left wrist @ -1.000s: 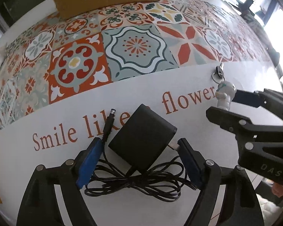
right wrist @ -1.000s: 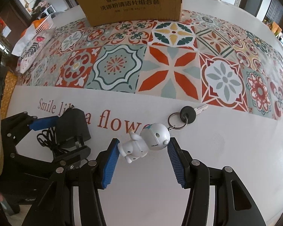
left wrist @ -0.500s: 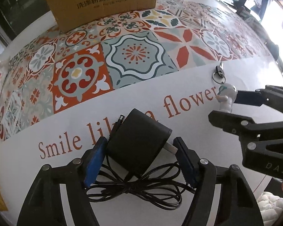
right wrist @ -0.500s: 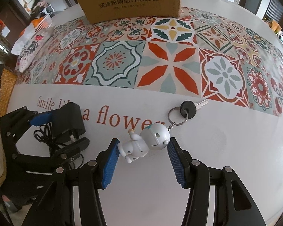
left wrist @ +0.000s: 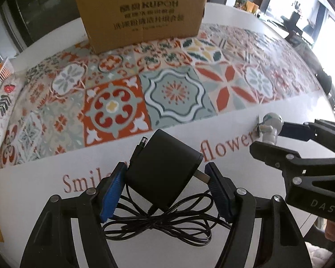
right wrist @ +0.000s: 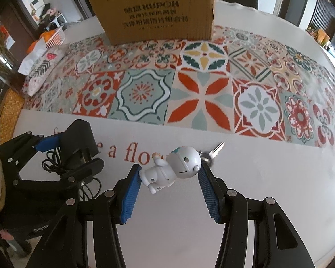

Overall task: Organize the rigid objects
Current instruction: 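Lift the adapter with the left tool while the right tool carries the robot keychain toward the box, then lower and release the adapter into the box with the left tool while the right tool drops the keychain in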

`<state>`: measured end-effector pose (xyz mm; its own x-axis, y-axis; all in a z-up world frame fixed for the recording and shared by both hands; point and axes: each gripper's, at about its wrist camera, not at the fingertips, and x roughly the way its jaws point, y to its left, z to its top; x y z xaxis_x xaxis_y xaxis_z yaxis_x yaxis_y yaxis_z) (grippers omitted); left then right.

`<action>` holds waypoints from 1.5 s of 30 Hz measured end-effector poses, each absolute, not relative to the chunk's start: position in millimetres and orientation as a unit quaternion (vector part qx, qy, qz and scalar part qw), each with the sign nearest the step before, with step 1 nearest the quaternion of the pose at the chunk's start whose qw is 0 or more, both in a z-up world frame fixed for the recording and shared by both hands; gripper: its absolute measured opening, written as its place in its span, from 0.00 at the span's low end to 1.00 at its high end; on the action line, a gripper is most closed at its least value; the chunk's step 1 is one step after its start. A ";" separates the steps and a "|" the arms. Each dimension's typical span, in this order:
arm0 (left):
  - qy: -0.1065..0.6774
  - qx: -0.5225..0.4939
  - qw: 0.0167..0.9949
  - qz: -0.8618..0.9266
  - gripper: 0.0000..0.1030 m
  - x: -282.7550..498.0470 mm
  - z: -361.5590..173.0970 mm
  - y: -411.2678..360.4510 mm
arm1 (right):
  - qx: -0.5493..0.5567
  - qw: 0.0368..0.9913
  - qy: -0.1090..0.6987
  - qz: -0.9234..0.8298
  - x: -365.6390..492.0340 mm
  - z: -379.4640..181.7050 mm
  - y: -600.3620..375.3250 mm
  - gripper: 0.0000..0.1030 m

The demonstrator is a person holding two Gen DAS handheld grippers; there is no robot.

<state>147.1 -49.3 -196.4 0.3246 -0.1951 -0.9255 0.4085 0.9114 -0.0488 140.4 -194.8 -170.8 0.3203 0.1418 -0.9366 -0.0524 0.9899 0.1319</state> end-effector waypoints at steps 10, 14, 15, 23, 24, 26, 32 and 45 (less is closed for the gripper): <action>0.509 0.086 0.837 -0.181 0.68 160.9 -161.0 -52.6 | 0.044 0.838 0.543 0.045 151.3 -142.8 -202.3 0.52; 0.488 0.080 0.850 -0.180 0.68 168.7 -143.2 -52.7 | 0.047 0.850 0.523 0.044 157.1 -127.5 -204.2 0.52; 0.483 0.079 0.854 -0.179 0.68 170.6 -139.4 -52.3 | 0.048 0.853 0.517 0.042 158.8 -123.7 -204.4 0.52; 0.445 0.072 0.877 -0.168 0.68 188.6 -110.1 -49.1 | 0.045 0.877 0.476 0.034 173.6 -94.9 -204.8 0.52; 0.442 0.070 0.879 -0.168 0.68 190.0 -107.3 -48.3 | 0.046 0.880 0.471 0.035 175.9 -91.2 -204.3 0.52; 0.435 0.067 0.882 -0.167 0.68 194.4 -101.0 -47.0 | 0.046 0.884 0.463 0.037 179.4 -85.1 -203.6 0.52; 0.415 0.059 0.893 -0.162 0.68 208.1 -81.9 -43.4 | 0.048 0.897 0.437 0.042 192.2 -66.6 -200.2 0.52; 0.388 0.042 0.906 -0.164 0.68 237.8 -48.1 -42.1 | 0.047 0.918 0.391 0.049 221.4 -29.8 -196.4 0.52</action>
<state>237.8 -42.1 -48.1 0.6459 -0.2650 -0.7160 0.3294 0.9428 -0.0517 221.4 -196.4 -29.8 0.6894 0.1256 -0.7134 -0.0525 0.9909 0.1238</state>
